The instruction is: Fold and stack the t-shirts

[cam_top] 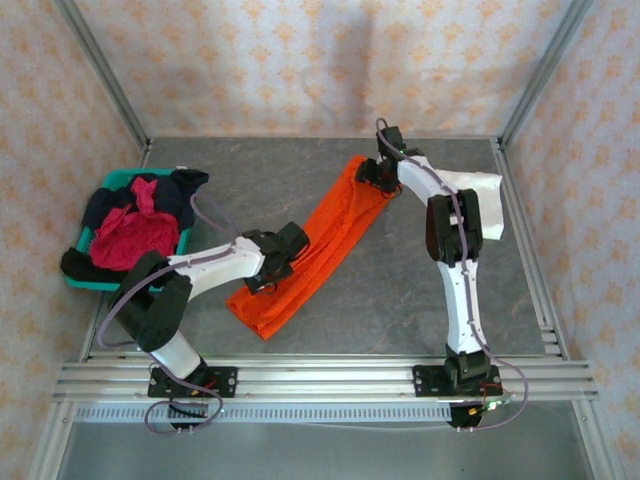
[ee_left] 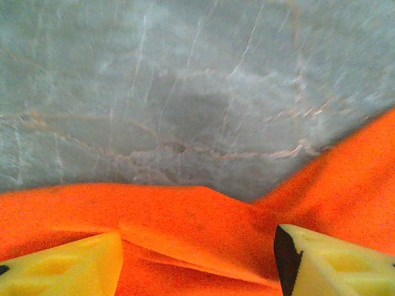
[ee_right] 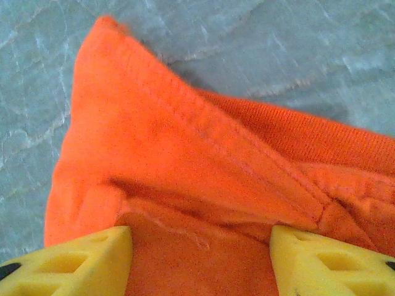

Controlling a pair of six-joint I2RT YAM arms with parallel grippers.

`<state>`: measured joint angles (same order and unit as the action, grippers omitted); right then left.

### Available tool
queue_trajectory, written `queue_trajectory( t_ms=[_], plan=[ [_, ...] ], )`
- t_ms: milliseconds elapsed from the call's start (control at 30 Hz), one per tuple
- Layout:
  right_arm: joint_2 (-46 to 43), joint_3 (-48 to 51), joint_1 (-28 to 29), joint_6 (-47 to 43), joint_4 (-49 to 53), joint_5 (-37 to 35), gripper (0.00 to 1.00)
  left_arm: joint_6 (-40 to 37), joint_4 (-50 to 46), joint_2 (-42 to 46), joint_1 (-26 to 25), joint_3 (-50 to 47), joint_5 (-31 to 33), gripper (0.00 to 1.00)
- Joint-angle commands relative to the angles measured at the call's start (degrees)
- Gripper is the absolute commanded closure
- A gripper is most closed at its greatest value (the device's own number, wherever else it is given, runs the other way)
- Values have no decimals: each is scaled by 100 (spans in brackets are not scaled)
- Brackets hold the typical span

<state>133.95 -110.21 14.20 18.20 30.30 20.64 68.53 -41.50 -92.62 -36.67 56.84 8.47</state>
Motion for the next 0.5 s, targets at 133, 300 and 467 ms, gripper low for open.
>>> queue_trajectory(
  t_ms=[133, 300, 467],
  plan=[
    [-2086, 2592, 490, 404, -1375, -54, 41, -255, -430, 719, 632, -285, 480, 32],
    [-2478, 3515, 982, 905, -1936, 45, 53, -307, -227, 992, 789, -907, 132, 33],
    [-2268, 3572, 1009, 1083, -1966, -206, 63, -118, -98, 1270, 784, -1528, -181, 42]
  ],
)
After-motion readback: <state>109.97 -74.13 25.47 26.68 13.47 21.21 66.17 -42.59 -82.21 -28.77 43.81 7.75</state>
